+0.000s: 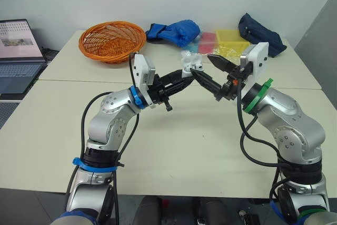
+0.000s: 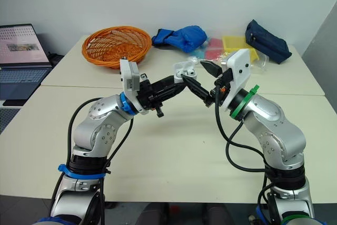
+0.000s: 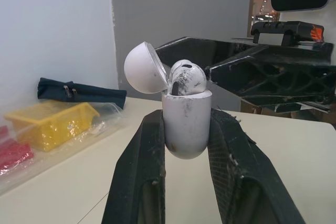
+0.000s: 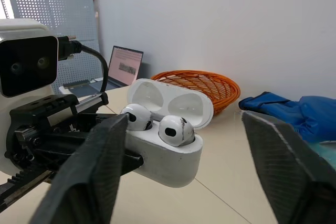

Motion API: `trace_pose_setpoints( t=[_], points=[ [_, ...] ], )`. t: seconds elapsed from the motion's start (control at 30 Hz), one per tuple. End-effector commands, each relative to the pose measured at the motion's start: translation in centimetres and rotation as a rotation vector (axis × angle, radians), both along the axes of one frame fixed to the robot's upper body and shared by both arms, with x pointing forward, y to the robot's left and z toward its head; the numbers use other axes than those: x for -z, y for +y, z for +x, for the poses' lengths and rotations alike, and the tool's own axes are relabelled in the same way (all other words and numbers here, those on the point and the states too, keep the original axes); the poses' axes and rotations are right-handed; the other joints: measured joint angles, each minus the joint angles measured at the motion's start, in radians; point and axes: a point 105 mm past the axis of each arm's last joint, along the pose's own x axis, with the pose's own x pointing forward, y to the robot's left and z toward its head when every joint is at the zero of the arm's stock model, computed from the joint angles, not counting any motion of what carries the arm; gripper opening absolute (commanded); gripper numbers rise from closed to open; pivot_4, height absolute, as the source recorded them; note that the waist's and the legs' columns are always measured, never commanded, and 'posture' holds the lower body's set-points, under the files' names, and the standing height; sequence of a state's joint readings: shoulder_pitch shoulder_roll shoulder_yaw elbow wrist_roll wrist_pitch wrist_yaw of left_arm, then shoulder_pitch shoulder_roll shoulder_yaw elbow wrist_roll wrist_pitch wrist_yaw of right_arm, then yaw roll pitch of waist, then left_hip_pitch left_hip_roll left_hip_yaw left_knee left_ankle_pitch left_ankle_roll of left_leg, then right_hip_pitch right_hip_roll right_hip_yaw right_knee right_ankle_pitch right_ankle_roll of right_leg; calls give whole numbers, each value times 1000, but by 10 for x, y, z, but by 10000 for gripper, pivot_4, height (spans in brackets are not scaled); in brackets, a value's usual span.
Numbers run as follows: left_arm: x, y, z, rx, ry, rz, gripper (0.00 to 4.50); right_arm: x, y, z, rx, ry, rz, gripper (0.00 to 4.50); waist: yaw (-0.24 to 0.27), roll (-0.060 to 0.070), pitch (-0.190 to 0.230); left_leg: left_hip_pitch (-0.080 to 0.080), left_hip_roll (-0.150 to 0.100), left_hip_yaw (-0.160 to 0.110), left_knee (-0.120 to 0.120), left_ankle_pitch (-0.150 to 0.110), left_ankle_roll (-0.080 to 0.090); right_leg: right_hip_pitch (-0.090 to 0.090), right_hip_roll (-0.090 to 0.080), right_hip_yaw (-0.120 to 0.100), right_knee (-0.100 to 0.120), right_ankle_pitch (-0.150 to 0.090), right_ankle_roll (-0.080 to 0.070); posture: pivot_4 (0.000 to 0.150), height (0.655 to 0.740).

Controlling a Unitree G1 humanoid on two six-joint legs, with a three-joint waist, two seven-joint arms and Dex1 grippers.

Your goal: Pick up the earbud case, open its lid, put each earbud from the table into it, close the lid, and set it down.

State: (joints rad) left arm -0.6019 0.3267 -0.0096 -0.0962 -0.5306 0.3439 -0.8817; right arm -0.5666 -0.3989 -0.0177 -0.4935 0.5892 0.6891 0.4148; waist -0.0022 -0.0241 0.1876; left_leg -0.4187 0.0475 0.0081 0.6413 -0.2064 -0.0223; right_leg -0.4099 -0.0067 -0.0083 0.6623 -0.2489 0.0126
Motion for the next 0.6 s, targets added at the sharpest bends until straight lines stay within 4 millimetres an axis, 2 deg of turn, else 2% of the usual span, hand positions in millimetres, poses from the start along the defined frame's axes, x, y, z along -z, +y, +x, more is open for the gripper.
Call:
trace_pose_setpoints(
  t=[0.03,0.17,0.23,0.37,0.47,0.53,0.6],
  points=[
    [-18,-4,-8,26,-72,-27,7427,-16,-2,-9,-28,-58,38,44583,0,0,0,0,0,0,0,0,0,0,0,0,0,0,0,1500,7400],
    [-18,-4,-9,26,-71,-25,7427,-29,-11,-17,-92,-68,67,44583,1,0,0,0,0,0,0,0,0,0,0,0,0,0,0,1500,7400],
    [-17,-3,-8,25,-69,-24,7427,-42,-19,-23,-133,-95,60,44583,2,0,0,-1,0,0,0,0,0,0,0,0,-1,0,0,1500,7400],
    [-15,-3,-7,23,-67,-24,7427,-66,-34,-11,-112,-126,5,44583,0,0,0,-1,0,1,0,0,0,-1,0,0,-1,0,0,1500,7400],
    [-15,-5,-9,37,-67,-27,7427,-67,-42,7,-91,-65,-39,44583,-1,0,0,0,0,0,-1,0,0,-1,0,0,0,0,-1,1500,7400],
    [-15,-7,-9,46,-66,-28,7427,-58,-45,15,-93,-23,-85,38929,-1,0,0,0,0,0,-1,0,0,-1,0,0,0,-1,-2,1500,7400],
    [-13,-11,-11,63,-70,-24,7427,-34,-51,39,-28,31,-160,32123,-1,0,0,0,0,0,-2,0,0,-1,0,0,-1,-1,-2,1500,7400]
  ],
)
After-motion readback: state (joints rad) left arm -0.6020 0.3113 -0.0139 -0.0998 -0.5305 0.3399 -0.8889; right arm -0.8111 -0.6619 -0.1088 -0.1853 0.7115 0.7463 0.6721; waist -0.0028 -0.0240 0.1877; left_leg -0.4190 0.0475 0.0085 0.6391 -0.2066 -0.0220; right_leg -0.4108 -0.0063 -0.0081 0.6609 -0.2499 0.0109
